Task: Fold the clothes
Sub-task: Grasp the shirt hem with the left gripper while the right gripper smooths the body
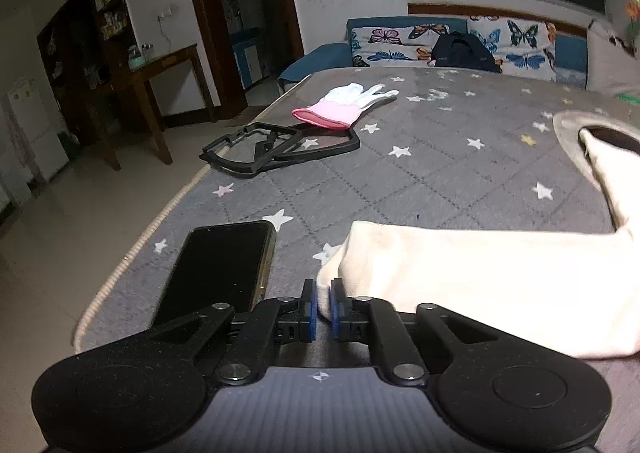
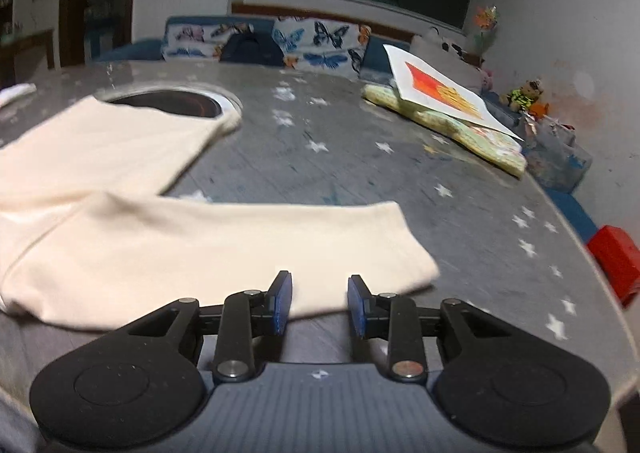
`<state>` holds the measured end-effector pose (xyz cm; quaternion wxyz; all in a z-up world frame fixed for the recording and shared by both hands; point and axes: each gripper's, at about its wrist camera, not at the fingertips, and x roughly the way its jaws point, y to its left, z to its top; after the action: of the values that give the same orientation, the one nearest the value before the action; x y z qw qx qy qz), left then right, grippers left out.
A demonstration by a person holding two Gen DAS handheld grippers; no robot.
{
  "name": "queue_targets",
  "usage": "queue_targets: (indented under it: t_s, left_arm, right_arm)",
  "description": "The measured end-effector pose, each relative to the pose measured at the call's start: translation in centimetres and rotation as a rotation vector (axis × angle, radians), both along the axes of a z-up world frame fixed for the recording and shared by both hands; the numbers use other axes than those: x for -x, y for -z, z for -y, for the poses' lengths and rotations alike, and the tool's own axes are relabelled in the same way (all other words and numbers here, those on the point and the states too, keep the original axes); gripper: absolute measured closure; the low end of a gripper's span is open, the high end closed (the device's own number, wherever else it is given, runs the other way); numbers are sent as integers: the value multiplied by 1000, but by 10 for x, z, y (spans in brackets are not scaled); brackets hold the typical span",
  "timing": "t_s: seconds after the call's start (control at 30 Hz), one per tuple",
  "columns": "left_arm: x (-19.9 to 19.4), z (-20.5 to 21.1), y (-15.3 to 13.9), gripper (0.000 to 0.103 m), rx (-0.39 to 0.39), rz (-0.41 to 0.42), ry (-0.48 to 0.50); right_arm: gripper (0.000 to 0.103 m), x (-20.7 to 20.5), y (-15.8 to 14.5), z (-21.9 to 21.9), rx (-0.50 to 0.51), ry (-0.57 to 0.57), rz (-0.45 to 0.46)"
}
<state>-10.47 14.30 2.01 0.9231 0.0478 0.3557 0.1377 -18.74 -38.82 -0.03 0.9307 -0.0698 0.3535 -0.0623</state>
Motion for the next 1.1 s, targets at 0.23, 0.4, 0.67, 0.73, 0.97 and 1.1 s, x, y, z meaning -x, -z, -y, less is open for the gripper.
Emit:
queue_targets:
  t_s: [0.23, 0.4, 0.67, 0.73, 0.97, 1.1]
  left_arm:
    - [25, 48, -27, 87, 25, 63, 271]
    - [32, 109, -30, 86, 155, 61, 569]
    - [30, 176, -4, 87, 263, -38, 877]
    - [33, 182, 1, 87, 269, -50, 928]
    - [49, 183, 3, 86, 307, -75, 1030]
    - [54, 191, 3, 82, 281, -75, 1077]
  right_arm:
    - [74, 10, -18, -8, -49, -57, 10]
    - [74, 9, -33, -53, -159, -286, 55]
    - [74, 0, -21, -121, -170, -576, 23]
    - [74, 4, -15, -135, -132, -629, -14]
    - [74, 21, -8, -133, -102, -671, -114]
    - [74, 26, -15, -130, -82, -706, -141]
